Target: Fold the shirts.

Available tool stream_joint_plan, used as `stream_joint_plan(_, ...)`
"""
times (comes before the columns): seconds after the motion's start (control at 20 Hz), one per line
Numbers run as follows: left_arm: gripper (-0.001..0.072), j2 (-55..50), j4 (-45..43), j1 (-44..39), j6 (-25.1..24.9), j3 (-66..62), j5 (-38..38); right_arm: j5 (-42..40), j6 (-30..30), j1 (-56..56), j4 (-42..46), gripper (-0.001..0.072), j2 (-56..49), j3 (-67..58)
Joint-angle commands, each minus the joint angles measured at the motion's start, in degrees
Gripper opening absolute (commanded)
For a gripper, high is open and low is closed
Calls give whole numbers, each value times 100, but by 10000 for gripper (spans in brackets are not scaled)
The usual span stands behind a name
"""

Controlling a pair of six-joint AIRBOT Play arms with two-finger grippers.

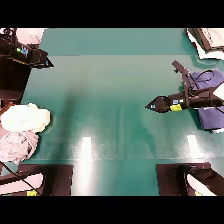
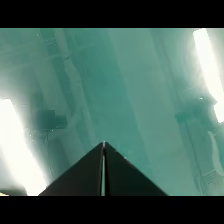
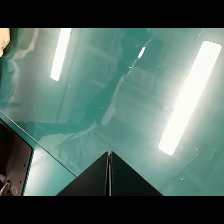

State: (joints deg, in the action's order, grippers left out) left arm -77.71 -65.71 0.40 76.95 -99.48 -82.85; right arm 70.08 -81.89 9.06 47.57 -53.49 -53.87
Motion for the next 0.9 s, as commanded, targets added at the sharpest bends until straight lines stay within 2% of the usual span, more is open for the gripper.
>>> stream_joint_plan(0.0,26,2,0,0,0,2,0,-118,0,7,-2,20,-4,0)
stream_joint_plan(0.5,26,4,2,0,0,2,2,-114,0,7,0,20,-4,0)
stream_joint_plan(0.65,26,4,22,0,83,0,339,-114,0,7,0,20,-4,0)
stream_joint_plan(0.85,24,17,-85,0,164,2,-483,-114,0,7,0,20,-4,0)
